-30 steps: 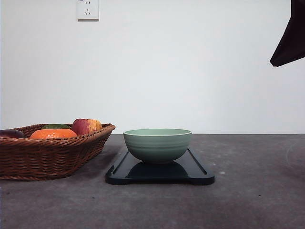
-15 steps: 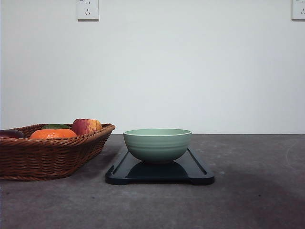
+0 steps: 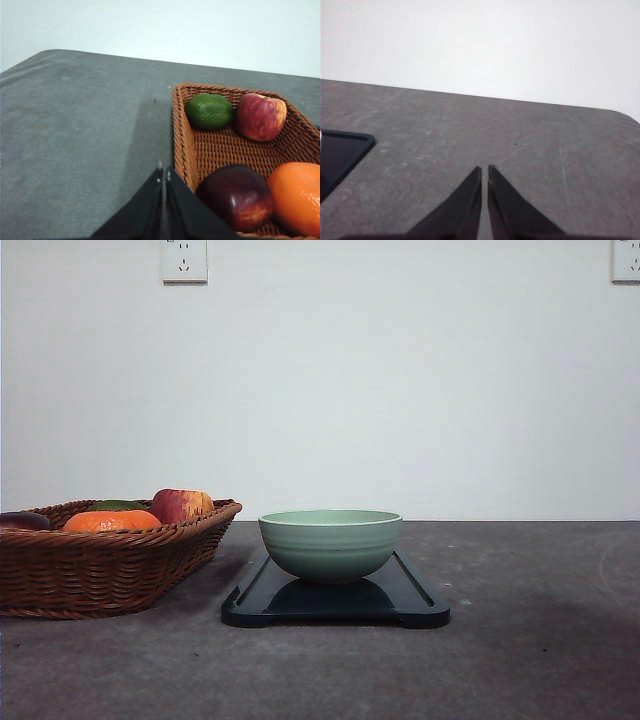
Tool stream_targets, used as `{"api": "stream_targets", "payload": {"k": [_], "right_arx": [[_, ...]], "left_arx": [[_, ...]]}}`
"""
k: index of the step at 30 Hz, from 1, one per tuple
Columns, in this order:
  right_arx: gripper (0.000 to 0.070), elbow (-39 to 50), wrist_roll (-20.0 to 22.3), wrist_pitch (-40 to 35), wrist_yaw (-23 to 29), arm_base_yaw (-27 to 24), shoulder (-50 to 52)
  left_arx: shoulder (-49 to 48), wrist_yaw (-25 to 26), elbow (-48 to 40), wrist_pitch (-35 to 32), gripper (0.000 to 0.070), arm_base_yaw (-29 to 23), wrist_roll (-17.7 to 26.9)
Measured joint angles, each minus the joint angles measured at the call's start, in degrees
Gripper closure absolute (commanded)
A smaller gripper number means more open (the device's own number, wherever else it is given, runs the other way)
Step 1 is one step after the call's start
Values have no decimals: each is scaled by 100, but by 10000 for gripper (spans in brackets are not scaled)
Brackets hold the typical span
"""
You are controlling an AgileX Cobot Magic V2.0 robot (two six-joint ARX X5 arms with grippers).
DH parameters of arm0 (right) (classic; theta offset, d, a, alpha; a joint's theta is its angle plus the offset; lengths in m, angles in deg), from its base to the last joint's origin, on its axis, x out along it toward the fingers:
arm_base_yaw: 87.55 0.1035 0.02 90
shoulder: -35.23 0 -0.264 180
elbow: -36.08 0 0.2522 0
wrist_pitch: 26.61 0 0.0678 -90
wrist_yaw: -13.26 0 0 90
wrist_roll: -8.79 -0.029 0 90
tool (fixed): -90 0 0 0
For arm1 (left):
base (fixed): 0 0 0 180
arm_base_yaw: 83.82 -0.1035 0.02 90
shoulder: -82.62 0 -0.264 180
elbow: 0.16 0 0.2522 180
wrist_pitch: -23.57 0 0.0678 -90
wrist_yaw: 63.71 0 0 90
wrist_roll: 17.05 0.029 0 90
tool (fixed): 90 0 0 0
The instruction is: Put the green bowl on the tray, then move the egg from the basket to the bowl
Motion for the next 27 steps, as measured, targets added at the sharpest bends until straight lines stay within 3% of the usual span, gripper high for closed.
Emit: {"api": "stream_targets", "payload": {"k": [27], "right_arx": [[686,0,0,-134,0,0,0]], "left_arx": [[0,0,0,0,700,0,0]]}}
